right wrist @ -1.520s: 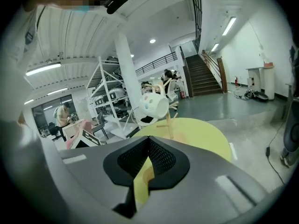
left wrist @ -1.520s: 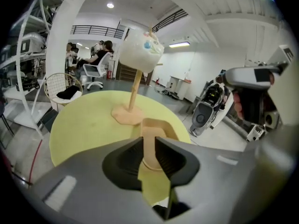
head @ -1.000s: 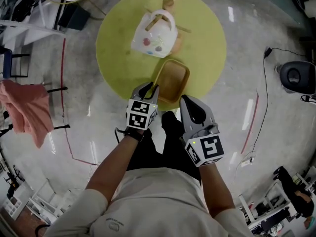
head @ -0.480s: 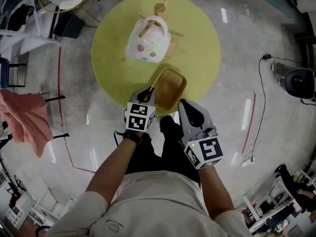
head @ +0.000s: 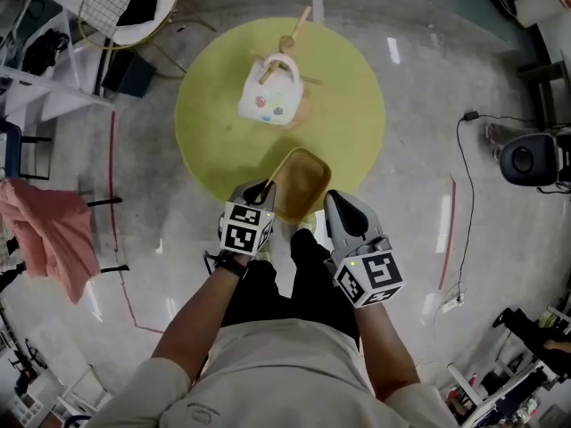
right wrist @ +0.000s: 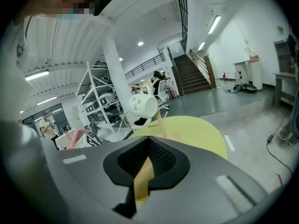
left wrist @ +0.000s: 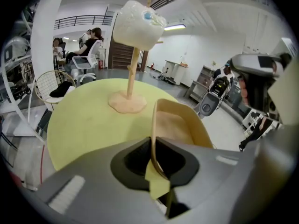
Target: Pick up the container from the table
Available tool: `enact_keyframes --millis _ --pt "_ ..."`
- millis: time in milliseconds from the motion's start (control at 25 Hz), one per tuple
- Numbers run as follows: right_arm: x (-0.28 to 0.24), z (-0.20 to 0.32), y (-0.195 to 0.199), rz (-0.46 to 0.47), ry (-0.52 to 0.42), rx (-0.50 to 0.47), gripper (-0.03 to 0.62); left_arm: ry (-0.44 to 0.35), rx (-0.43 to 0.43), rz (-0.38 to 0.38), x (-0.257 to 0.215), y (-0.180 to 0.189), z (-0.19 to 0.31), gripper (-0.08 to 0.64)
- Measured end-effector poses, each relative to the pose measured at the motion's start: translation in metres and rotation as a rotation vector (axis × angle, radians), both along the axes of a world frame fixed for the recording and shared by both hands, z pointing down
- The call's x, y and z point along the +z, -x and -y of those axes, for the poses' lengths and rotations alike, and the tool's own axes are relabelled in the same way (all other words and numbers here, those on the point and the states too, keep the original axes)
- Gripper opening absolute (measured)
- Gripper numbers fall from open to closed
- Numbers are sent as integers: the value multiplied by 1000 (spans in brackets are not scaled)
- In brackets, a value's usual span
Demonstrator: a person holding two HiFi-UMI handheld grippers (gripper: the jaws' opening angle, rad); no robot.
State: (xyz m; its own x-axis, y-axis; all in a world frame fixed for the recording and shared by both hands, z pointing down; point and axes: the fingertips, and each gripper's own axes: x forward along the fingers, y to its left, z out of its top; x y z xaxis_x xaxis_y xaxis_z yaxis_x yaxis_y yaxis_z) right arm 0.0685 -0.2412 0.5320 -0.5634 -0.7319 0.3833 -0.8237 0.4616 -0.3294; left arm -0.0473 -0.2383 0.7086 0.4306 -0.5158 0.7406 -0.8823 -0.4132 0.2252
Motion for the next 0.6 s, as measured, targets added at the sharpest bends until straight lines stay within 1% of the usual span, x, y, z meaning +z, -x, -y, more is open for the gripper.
enact_keyframes --millis 280,600 --pt "-31 -13 -6 10 -30 50 11 -35 46 -13 -47 2 -12 29" --pt "-67 -31 -11 -2 -78 101 11 -72 93 -29 -102 9 -31 29"
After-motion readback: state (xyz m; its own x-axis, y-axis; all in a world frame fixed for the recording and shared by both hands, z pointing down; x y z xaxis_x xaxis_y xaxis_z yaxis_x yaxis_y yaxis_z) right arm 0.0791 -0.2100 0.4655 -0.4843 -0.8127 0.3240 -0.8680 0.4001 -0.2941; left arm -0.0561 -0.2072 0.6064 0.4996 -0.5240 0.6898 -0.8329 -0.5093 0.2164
